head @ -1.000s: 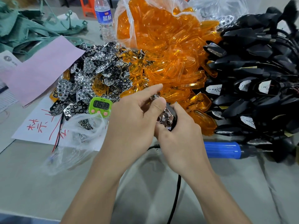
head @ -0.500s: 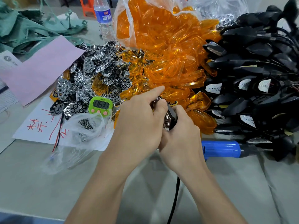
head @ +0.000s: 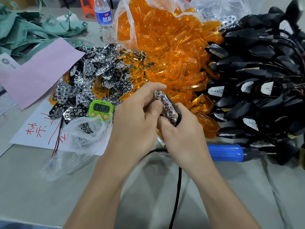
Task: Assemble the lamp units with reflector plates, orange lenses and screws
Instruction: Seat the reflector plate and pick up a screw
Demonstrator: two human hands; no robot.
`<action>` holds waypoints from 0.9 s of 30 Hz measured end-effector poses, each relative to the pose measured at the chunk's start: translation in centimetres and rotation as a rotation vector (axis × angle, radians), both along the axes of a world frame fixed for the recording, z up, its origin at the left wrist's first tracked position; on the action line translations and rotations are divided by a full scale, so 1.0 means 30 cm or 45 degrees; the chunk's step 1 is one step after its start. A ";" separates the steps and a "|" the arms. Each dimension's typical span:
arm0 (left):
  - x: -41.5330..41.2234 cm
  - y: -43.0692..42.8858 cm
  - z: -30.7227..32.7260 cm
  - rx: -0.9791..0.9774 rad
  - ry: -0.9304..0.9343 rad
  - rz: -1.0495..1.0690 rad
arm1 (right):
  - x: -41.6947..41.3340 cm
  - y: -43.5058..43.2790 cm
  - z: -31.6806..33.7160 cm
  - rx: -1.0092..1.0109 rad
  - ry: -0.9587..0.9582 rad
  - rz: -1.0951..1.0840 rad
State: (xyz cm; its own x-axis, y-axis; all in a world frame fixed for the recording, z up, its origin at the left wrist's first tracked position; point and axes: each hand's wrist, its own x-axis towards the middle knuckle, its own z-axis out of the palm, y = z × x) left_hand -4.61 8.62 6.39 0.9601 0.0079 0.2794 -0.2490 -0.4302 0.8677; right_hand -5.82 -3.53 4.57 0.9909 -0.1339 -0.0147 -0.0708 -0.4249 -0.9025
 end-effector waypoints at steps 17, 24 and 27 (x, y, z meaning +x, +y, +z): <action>0.049 0.083 0.025 -0.263 -0.028 0.030 | -0.007 0.014 0.000 1.073 0.483 0.069; 0.047 0.099 0.070 -0.199 0.000 -0.112 | 0.003 0.020 -0.015 0.988 0.454 0.032; 0.055 0.097 0.064 -0.115 0.001 -0.078 | 0.000 0.017 -0.015 1.023 0.434 0.065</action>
State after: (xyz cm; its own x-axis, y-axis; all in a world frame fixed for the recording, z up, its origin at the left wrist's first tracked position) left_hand -2.96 11.53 8.32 0.9598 -0.0260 0.2795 -0.2718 -0.3343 0.9024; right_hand -5.81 -3.02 4.13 0.9197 0.0887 -0.3824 -0.3899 0.3211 -0.8631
